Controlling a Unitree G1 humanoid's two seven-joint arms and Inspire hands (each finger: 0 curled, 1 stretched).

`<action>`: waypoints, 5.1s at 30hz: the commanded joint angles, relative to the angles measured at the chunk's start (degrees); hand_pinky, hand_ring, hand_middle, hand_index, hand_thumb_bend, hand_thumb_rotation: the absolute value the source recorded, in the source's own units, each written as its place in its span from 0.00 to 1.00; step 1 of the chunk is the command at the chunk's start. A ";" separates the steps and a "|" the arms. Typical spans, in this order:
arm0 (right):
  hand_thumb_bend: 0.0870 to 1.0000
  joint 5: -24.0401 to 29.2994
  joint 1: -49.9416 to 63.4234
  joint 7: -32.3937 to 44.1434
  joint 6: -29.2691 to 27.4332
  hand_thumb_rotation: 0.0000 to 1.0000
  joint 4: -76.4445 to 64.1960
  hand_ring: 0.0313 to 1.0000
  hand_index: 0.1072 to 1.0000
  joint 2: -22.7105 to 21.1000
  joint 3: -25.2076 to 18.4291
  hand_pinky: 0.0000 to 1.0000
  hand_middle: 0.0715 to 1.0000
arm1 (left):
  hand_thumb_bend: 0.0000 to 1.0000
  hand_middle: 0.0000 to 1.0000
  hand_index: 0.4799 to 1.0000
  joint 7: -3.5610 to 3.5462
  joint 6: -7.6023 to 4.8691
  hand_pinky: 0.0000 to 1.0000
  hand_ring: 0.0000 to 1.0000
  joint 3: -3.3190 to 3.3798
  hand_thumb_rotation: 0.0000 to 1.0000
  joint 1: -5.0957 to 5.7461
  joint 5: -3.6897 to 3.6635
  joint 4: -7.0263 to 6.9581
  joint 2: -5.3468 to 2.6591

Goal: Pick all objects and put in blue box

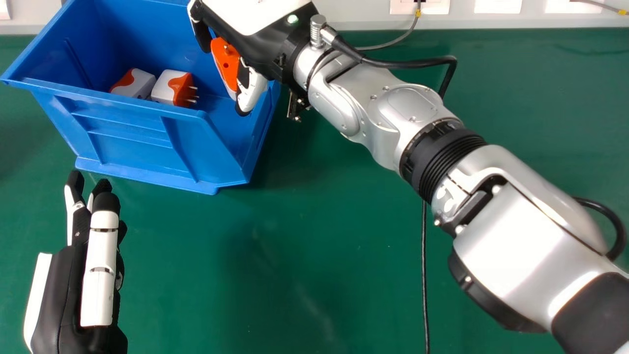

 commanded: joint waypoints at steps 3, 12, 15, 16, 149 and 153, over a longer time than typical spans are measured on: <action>0.46 -0.03 -3.66 -1.95 0.42 0.00 -0.55 0.44 0.39 0.30 0.15 0.38 0.45 | 0.39 1.00 1.00 0.43 -1.08 1.00 1.00 -0.52 0.93 0.39 0.10 -1.73 -0.45; 0.46 -0.05 -3.60 -3.48 0.15 0.00 -0.11 0.43 0.40 1.47 0.45 0.38 0.45 | 0.39 1.00 1.00 0.62 -1.35 1.00 1.00 -0.81 0.93 0.43 0.14 -1.87 -0.53; 0.46 0.34 -3.37 -4.92 -0.94 0.00 -0.03 0.43 0.41 1.95 0.09 0.38 0.45 | 0.39 1.00 1.00 0.77 -1.45 1.00 1.00 -0.93 0.94 0.43 0.22 -1.75 -0.60; 0.46 0.59 -3.23 -5.56 -1.27 0.00 0.09 0.43 0.41 2.10 -0.16 0.38 0.45 | 0.39 1.00 1.00 0.82 -1.52 1.00 1.00 -0.92 0.94 0.38 0.22 -1.59 -0.61; 0.31 54.64 93.12 28.72 9.13 1.00 -91.36 1.00 1.00 -16.67 -40.35 1.00 1.00 | 0.31 1.00 1.00 -8.00 -9.28 1.00 1.00 9.59 0.91 -11.12 -1.98 20.70 8.39; 0.30 54.64 95.09 28.68 8.04 1.00 -92.14 1.00 1.00 -15.86 -40.81 1.00 1.00 | 0.31 1.00 1.00 -9.66 -15.31 0.99 1.00 8.96 0.92 -9.87 2.10 23.67 10.15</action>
